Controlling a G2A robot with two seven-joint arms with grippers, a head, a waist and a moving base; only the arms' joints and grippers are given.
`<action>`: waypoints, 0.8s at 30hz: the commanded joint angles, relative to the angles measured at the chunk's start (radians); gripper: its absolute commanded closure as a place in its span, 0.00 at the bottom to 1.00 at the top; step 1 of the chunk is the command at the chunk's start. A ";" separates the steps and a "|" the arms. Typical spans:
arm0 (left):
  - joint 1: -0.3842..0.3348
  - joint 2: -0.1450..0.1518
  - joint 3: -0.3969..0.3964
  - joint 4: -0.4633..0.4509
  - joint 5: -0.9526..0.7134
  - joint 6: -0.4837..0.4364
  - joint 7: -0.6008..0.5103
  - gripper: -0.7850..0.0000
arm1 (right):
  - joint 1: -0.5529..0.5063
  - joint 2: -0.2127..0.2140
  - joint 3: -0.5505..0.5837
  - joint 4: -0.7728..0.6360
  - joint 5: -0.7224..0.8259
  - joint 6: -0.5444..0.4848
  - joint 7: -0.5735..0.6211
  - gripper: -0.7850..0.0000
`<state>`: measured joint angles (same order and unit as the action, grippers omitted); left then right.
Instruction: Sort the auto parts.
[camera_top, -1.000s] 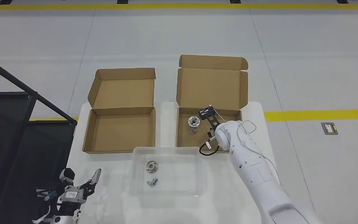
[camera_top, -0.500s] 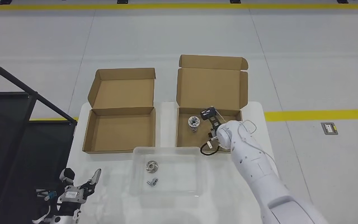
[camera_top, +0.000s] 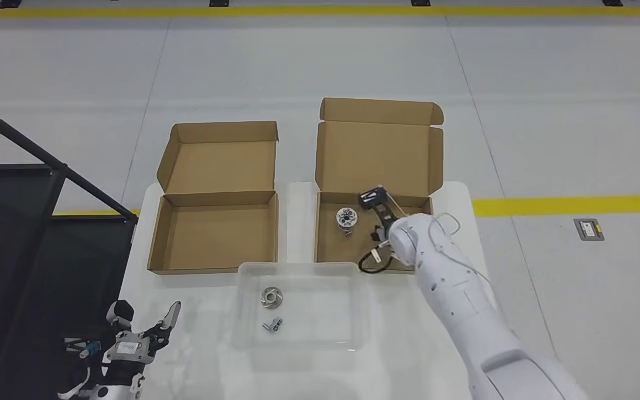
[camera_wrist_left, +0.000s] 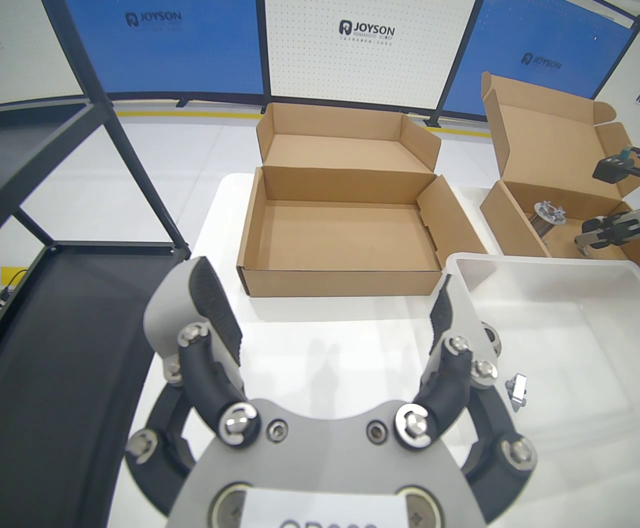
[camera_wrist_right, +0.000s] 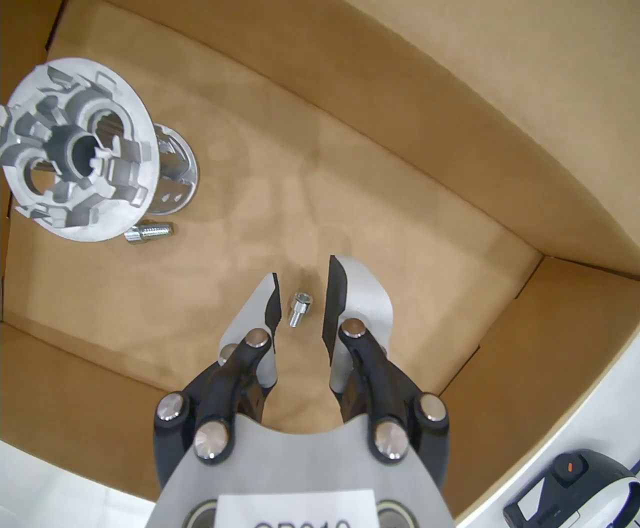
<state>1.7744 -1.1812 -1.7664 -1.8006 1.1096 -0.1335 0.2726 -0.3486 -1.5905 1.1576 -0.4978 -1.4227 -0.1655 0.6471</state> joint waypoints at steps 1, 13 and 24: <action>0.000 0.000 0.000 0.000 0.000 0.000 0.000 0.00 | -0.015 0.007 0.007 -0.034 -0.002 -0.007 -0.003 0.69; 0.000 0.000 0.000 0.000 0.000 0.000 0.000 0.00 | -0.362 0.089 0.144 -0.650 0.008 -0.179 0.001 0.67; 0.000 0.000 0.000 0.000 0.000 0.000 0.000 0.00 | -0.665 0.132 0.190 -1.158 0.036 -0.381 0.013 0.00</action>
<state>1.7744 -1.1812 -1.7664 -1.8006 1.1096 -0.1335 0.2726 -0.9954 -1.4615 1.3486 -1.6303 -1.3892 -0.5268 0.6577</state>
